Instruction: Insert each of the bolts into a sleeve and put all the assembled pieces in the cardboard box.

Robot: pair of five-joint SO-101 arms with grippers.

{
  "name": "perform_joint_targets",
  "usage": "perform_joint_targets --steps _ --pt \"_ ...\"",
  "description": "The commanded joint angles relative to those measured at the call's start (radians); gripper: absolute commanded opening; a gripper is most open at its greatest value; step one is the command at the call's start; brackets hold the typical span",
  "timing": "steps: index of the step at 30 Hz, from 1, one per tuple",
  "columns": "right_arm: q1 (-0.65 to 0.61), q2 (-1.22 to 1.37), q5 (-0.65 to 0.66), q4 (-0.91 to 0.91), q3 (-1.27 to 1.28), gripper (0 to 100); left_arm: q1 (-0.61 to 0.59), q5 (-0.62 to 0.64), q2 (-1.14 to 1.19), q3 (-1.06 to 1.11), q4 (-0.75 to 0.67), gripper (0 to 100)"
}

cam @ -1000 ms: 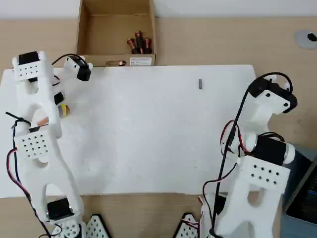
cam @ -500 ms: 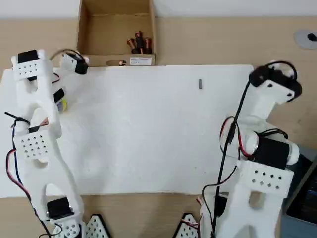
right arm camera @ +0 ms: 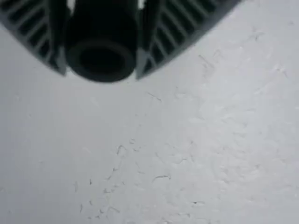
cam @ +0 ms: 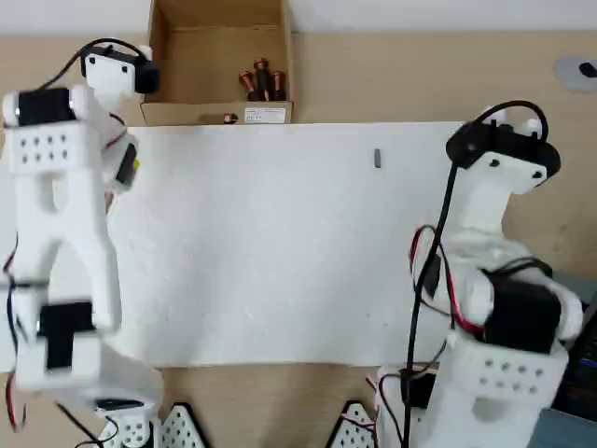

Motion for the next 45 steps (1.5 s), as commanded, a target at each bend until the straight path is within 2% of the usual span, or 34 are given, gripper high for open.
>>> perform_joint_targets --steps 1,4,9,13,20,25,30,39,45 --pt "-0.013 -0.076 0.058 0.009 -0.048 0.9 0.057 0.038 -0.291 0.143 0.008 0" --pt "-0.012 -0.153 0.115 0.005 -0.001 0.9 0.094 0.115 -0.464 0.269 0.008 0" --pt "-0.013 -0.289 0.124 -0.006 0.125 0.9 0.133 0.247 -0.699 0.465 -0.032 0" --pt "-0.015 -0.380 0.126 -0.106 0.237 0.9 0.126 0.390 -0.849 0.694 -0.189 0" --pt "-0.015 -0.463 0.126 -0.288 0.443 0.9 0.126 0.545 -1.164 1.020 -0.476 0" --pt "-0.016 -0.470 0.126 -0.411 0.564 0.9 0.130 0.660 -1.345 1.195 -0.595 0" --pt "-0.082 -0.472 0.126 -0.525 0.707 0.9 0.133 0.806 -1.506 1.335 -0.675 0" --pt "-0.288 -0.472 0.124 -0.767 0.857 0.9 0.133 0.950 -1.805 1.583 -0.786 0" --pt "-0.394 -0.472 0.126 -0.829 0.912 0.9 0.137 1.088 -1.802 1.622 -0.804 0"
